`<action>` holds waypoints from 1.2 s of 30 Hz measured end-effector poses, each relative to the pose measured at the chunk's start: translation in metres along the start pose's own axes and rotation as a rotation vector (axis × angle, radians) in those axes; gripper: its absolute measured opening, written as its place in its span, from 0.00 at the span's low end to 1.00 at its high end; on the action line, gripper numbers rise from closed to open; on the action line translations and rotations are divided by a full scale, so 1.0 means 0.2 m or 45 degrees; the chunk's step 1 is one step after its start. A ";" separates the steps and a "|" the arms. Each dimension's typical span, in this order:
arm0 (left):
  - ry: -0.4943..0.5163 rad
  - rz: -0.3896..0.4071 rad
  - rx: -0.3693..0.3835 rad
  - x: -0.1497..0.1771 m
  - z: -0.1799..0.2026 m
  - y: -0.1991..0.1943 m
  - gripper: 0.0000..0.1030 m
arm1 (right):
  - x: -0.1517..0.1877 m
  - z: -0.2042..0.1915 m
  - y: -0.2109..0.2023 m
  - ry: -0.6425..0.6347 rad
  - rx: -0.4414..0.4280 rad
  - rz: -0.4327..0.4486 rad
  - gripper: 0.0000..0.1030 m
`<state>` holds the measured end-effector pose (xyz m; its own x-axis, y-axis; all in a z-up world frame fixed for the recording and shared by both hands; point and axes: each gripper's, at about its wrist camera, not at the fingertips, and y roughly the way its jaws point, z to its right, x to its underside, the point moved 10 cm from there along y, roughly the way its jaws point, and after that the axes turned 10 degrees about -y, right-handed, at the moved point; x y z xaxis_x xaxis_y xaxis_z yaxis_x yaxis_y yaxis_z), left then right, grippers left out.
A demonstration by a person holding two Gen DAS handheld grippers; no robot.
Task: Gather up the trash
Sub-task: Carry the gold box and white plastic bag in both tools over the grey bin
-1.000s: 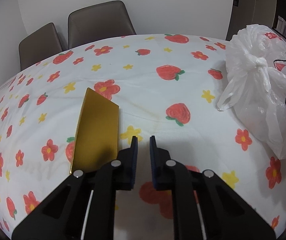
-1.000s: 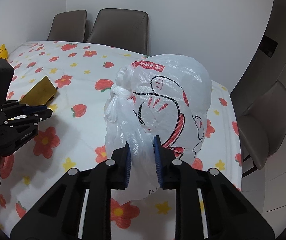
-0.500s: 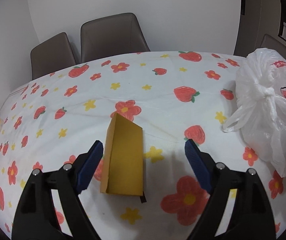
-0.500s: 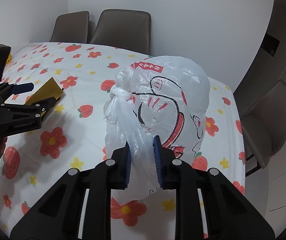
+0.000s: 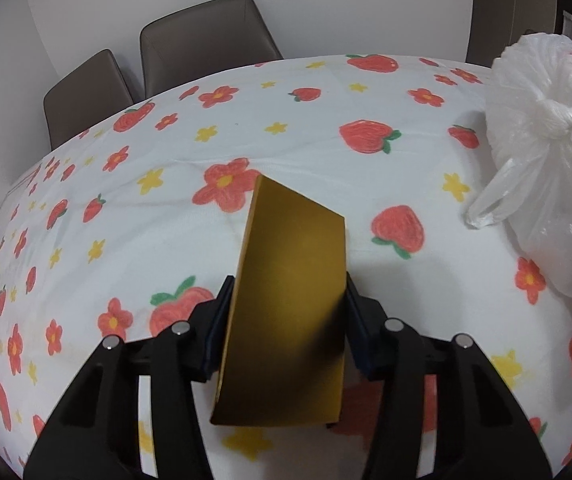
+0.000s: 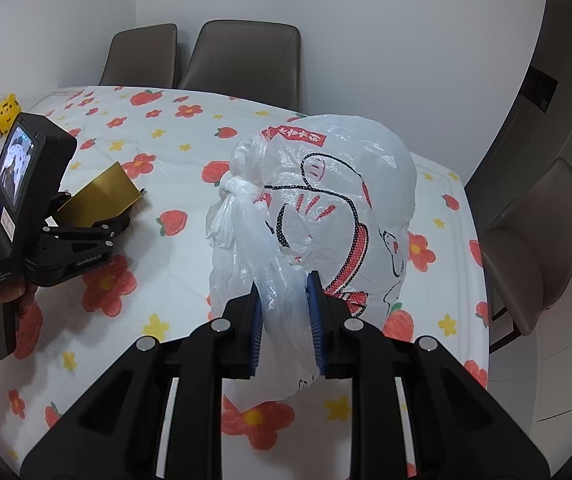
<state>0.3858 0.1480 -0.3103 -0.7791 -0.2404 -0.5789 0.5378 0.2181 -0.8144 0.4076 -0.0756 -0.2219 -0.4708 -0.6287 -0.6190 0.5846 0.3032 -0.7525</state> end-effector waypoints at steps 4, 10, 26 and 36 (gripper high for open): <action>0.042 0.024 0.071 0.03 0.14 -0.12 0.48 | 0.01 0.01 -0.05 0.007 0.012 0.008 0.19; 0.108 0.058 0.165 0.06 0.34 -0.29 0.48 | 0.05 0.06 -0.15 0.052 0.062 0.014 0.18; 0.349 0.110 0.404 0.24 0.91 -0.77 0.48 | 0.47 0.26 -0.62 0.276 0.196 -0.010 0.03; 0.423 0.132 0.448 0.42 1.21 -1.04 0.48 | 0.78 0.43 -0.98 0.372 0.236 0.041 0.00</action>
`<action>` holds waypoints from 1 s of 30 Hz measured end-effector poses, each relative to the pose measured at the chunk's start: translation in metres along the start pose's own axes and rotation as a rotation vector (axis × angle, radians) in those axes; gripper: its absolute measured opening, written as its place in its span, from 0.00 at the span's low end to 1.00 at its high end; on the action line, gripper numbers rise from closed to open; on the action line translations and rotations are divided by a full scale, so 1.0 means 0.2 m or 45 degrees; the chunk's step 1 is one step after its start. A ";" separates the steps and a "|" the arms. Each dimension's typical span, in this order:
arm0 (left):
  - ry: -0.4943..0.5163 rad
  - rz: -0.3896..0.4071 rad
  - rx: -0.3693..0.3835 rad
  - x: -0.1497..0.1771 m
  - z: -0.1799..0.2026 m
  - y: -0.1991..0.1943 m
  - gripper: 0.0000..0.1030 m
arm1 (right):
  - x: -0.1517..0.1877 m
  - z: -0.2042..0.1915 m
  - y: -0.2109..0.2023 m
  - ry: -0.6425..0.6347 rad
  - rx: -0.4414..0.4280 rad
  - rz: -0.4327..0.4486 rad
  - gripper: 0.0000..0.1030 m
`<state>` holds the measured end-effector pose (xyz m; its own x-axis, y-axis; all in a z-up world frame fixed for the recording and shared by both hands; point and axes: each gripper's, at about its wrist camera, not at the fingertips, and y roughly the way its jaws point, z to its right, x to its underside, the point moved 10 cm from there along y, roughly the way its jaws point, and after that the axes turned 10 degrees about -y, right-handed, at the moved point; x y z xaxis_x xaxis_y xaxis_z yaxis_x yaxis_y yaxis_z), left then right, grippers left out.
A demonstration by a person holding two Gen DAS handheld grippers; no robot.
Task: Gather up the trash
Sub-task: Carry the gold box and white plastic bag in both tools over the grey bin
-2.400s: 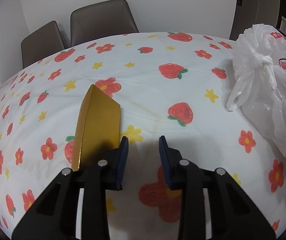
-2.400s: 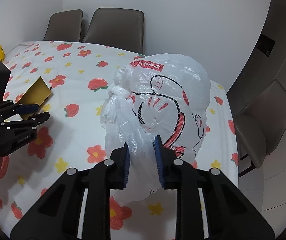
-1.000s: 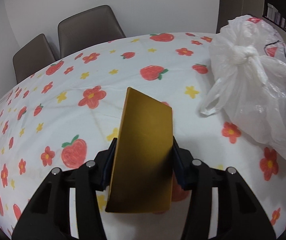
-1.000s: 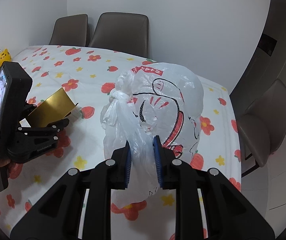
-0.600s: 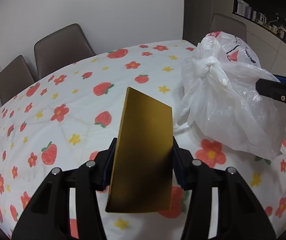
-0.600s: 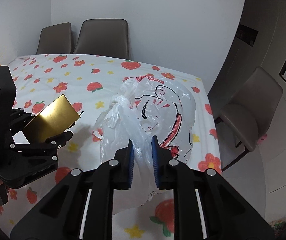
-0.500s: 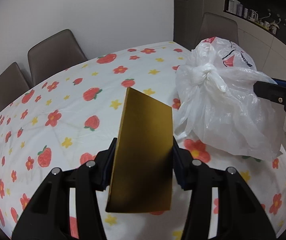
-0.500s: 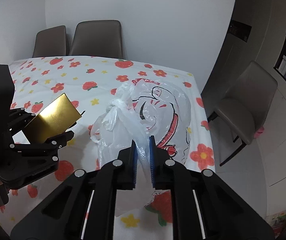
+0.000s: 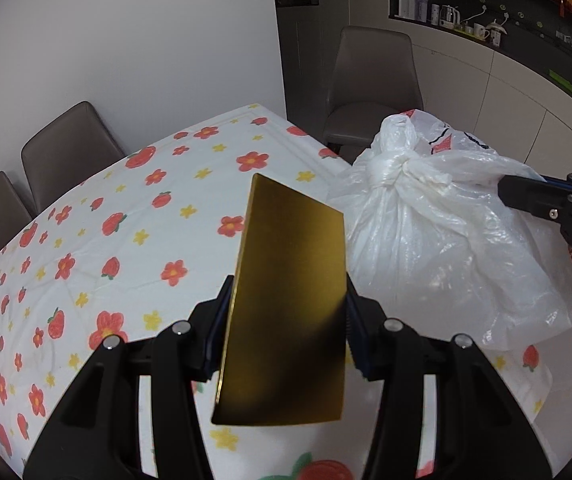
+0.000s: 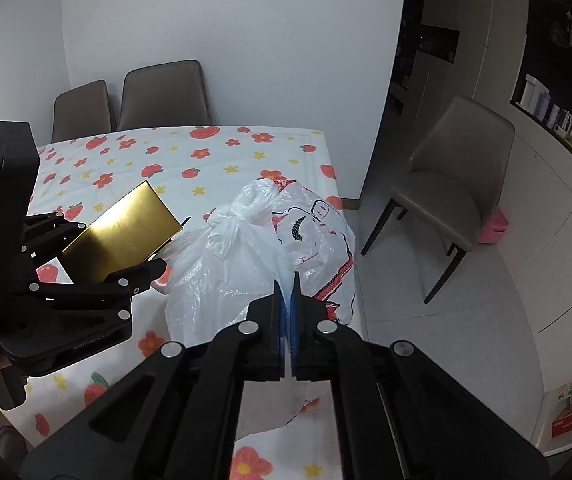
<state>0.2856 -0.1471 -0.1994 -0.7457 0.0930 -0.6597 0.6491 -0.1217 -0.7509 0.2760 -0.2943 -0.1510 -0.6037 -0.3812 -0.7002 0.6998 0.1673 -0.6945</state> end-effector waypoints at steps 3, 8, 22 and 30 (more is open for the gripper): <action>0.031 0.005 0.015 0.01 0.16 -0.04 0.48 | 0.10 0.14 -0.13 0.037 0.026 0.009 0.00; 0.092 0.022 0.052 0.03 0.46 -0.11 0.48 | 0.27 0.38 -0.32 0.090 0.085 0.019 0.00; 0.374 0.029 0.342 0.11 1.74 -0.15 0.48 | 1.07 1.27 -0.91 0.427 0.390 -0.056 0.00; 0.601 -0.061 0.579 0.30 2.48 -0.10 0.48 | 1.63 1.69 -1.25 0.690 0.637 -0.169 0.00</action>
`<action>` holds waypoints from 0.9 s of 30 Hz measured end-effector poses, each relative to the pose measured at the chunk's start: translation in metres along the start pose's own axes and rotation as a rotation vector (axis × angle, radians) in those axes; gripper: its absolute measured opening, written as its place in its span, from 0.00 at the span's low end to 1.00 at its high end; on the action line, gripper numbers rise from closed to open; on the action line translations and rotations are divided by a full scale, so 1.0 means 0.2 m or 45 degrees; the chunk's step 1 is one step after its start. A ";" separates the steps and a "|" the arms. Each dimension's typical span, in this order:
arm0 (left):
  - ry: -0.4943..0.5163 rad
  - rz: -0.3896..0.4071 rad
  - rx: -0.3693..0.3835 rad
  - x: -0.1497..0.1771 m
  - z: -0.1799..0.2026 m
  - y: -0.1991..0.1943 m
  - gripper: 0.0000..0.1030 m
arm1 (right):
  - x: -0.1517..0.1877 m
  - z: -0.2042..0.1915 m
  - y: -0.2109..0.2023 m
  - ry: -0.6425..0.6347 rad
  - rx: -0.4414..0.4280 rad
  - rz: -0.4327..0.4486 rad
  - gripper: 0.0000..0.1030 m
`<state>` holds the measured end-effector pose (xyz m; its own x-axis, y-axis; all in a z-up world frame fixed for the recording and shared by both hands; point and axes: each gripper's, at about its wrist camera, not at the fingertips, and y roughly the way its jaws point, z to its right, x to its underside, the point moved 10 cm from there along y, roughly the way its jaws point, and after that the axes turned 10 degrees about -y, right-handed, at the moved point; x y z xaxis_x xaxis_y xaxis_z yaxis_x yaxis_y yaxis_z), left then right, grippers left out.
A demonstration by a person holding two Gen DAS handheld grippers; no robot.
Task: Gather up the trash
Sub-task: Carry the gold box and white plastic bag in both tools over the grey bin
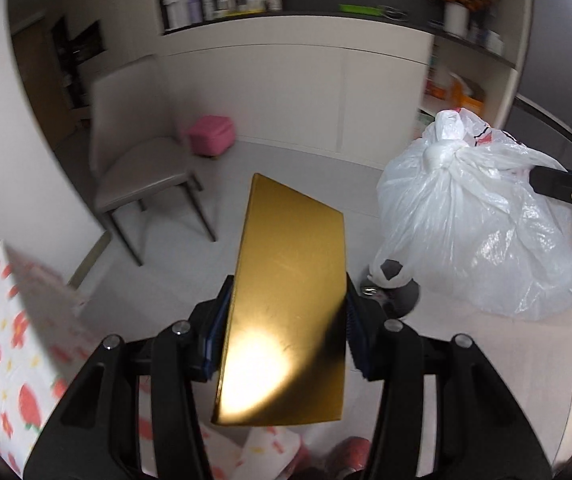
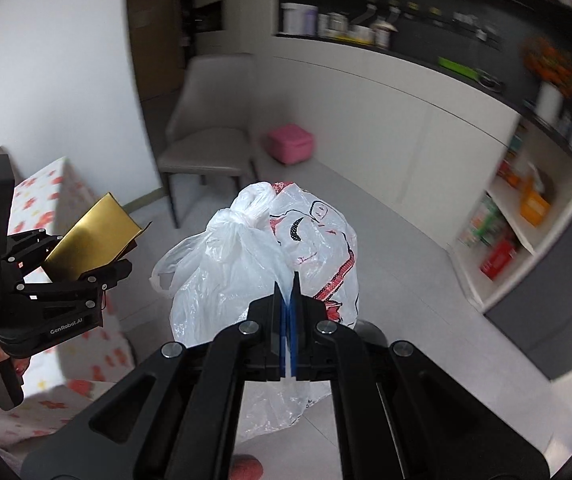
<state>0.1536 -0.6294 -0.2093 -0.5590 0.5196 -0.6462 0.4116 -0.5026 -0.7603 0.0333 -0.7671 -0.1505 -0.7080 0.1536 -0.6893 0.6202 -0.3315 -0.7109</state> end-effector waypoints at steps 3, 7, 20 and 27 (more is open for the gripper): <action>0.088 -0.037 0.082 -0.04 0.22 0.14 0.48 | 0.11 0.21 0.03 0.092 0.089 -0.058 0.00; 0.190 -0.085 0.178 -0.09 0.48 0.34 0.48 | 0.27 0.48 0.13 0.207 0.178 -0.150 0.00; 0.399 -0.254 0.318 -0.08 0.89 1.10 0.48 | 0.66 0.87 0.85 0.380 0.223 -0.353 0.00; 0.425 -0.329 0.300 0.10 0.92 1.57 0.48 | 0.89 0.86 1.39 0.377 0.154 -0.407 0.01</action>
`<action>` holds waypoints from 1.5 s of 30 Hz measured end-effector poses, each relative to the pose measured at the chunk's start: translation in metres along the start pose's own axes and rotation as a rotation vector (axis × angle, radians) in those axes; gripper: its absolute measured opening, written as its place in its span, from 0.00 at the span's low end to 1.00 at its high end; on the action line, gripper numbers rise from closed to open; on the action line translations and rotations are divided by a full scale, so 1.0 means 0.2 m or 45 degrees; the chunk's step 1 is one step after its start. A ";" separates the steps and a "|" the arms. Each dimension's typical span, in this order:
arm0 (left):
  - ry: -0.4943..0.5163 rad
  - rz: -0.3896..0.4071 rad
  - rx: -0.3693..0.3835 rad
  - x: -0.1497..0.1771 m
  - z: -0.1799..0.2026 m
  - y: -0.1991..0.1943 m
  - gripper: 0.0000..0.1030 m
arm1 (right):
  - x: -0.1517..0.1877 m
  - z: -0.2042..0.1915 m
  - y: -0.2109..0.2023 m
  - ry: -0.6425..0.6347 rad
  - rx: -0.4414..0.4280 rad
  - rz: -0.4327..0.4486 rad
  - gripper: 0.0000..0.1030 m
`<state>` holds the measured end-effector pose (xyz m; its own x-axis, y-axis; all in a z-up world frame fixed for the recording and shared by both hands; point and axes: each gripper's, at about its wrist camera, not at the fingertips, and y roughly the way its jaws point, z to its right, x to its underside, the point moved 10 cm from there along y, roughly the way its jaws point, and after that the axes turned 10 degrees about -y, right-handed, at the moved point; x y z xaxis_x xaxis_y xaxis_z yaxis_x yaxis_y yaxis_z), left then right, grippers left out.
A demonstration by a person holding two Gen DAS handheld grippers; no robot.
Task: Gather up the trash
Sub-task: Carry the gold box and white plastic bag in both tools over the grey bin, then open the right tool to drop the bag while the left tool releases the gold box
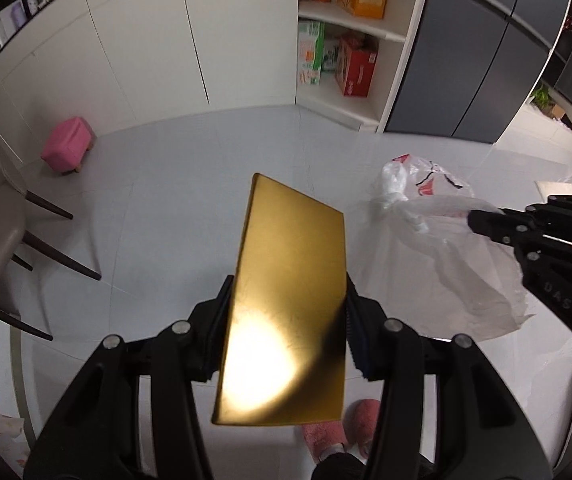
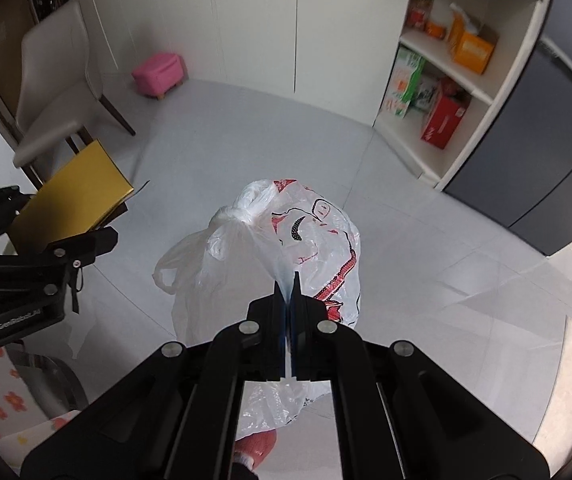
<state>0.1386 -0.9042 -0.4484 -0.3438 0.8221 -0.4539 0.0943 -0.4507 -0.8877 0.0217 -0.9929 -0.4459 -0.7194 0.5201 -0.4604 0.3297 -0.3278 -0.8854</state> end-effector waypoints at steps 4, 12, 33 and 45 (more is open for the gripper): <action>0.012 -0.034 -0.019 0.05 -0.02 0.24 0.48 | 0.08 -0.02 0.32 -0.037 -0.025 -0.049 0.01; 0.042 -0.093 -0.022 0.13 -0.02 0.49 0.48 | 0.18 -0.05 0.61 -0.083 -0.040 -0.098 0.30; 0.138 -0.187 0.077 0.15 0.26 0.67 0.56 | 0.29 0.19 0.47 0.061 0.073 -0.114 0.35; 0.141 -0.202 0.085 0.15 0.26 0.54 0.70 | 0.27 0.17 0.33 0.080 0.099 -0.110 0.37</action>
<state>0.0894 -0.9465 -0.5544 -0.2443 0.9163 -0.3175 -0.0165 -0.3313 -0.9434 -0.0165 -1.0135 -0.5277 -0.7024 0.5967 -0.3880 0.2180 -0.3386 -0.9153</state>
